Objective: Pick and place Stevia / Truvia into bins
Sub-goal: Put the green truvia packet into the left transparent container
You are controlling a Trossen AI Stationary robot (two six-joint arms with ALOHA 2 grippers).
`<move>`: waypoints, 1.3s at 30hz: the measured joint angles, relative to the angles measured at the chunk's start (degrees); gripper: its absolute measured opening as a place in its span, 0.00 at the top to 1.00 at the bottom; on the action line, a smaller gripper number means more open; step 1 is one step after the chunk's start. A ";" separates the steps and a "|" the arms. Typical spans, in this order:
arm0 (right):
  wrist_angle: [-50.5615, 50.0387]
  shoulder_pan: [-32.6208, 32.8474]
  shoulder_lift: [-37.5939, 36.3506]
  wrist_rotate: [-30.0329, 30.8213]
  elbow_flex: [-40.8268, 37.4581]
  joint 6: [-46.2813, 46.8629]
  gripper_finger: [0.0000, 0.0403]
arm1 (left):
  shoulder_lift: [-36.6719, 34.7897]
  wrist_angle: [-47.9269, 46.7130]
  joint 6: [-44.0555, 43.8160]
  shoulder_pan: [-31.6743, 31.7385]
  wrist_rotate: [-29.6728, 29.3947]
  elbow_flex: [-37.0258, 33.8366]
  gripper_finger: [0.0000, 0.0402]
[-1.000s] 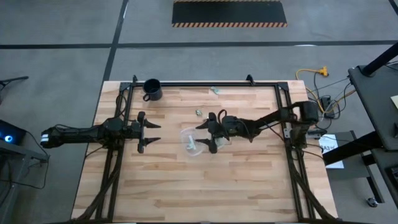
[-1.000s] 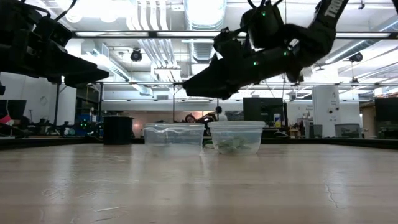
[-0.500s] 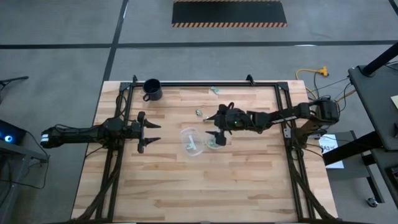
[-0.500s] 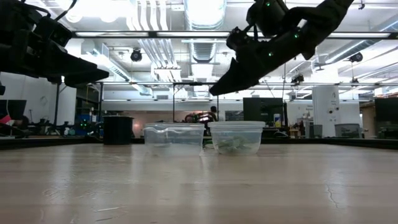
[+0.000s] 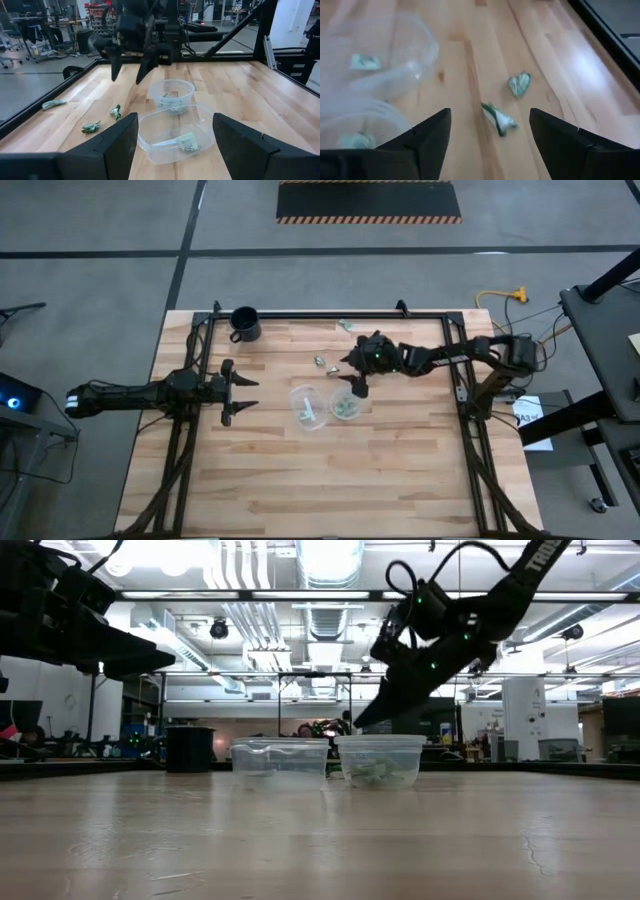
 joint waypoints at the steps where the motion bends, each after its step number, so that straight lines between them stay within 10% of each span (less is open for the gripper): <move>1: 0.44 -0.52 0.42 -0.16 -0.30 -0.48 0.36 | 0.06 0.03 0.00 0.00 0.00 0.00 0.40; 39: 6.66 -4.79 20.41 -9.26 8.63 -3.85 0.42 | 0.01 -0.03 0.00 -0.02 0.02 0.00 0.40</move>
